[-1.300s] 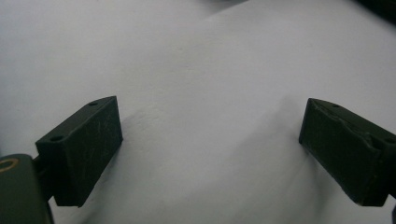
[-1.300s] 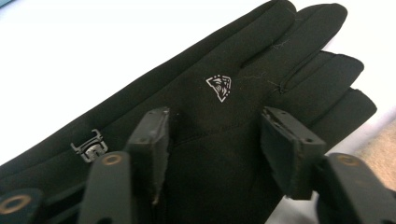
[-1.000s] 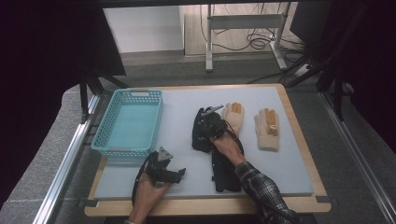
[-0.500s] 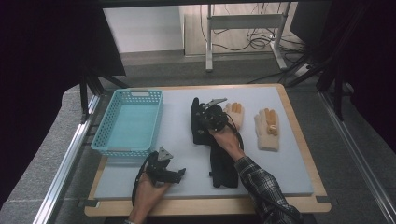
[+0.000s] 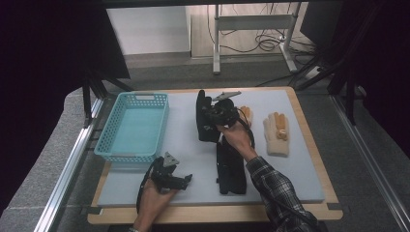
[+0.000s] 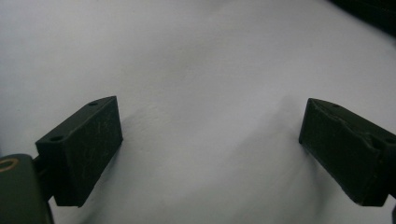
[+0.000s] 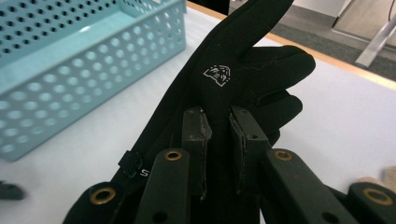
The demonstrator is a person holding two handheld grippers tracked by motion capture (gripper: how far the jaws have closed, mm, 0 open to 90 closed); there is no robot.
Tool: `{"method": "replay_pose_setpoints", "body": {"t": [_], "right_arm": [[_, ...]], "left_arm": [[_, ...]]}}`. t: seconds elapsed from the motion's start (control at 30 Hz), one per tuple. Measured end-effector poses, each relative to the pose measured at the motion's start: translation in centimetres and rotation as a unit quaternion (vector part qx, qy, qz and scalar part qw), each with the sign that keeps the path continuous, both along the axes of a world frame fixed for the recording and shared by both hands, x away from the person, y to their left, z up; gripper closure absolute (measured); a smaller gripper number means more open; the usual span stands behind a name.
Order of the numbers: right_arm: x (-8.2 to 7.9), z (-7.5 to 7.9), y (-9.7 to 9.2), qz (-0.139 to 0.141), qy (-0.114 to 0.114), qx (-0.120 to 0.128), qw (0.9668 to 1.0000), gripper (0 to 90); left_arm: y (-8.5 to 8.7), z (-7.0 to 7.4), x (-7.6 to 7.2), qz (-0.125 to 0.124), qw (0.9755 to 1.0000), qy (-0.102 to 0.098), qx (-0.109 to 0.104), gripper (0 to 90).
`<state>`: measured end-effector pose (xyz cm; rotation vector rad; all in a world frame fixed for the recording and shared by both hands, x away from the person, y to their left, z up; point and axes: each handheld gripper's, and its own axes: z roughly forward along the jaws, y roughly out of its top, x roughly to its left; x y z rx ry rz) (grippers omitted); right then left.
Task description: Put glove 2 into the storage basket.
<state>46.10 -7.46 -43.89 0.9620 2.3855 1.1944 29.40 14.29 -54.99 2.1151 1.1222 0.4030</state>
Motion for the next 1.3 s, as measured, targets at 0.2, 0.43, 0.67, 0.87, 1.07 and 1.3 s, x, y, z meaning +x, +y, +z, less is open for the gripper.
{"method": "replay_pose_setpoints", "body": {"t": [0.2,0.43,0.67,0.87,1.07,1.3], "right_arm": [[-2.8,1.6,-1.6,0.019,-0.001,-0.001,0.9998,76.6],[-6.8,0.7,-4.5,0.026,0.011,-0.007,0.9996,76.5],[-11.1,-0.3,-7.0,0.031,0.012,-0.017,0.9993,76.3],[-13.1,-2.6,-8.2,0.023,0.018,-0.017,0.9994,75.9],[-13.4,-5.1,-8.2,0.009,0.013,-0.007,0.9998,66.8],[-13.9,-5.6,-8.7,-0.004,0.012,-0.007,0.9999,44.0]], "left_arm": [[0.0,0.0,0.0,0.0,1.0,0.0,0.0,6.2],[0.0,0.0,0.0,0.0,1.0,0.0,0.0,6.2],[0.0,0.0,0.0,0.001,1.0,0.0,-0.001,6.2],[0.0,0.0,0.0,0.002,1.0,0.0,-0.001,6.2],[0.0,0.0,0.0,0.0,1.0,0.001,0.001,6.2],[0.0,0.0,0.0,0.0,1.0,0.0,0.0,6.2]]}}
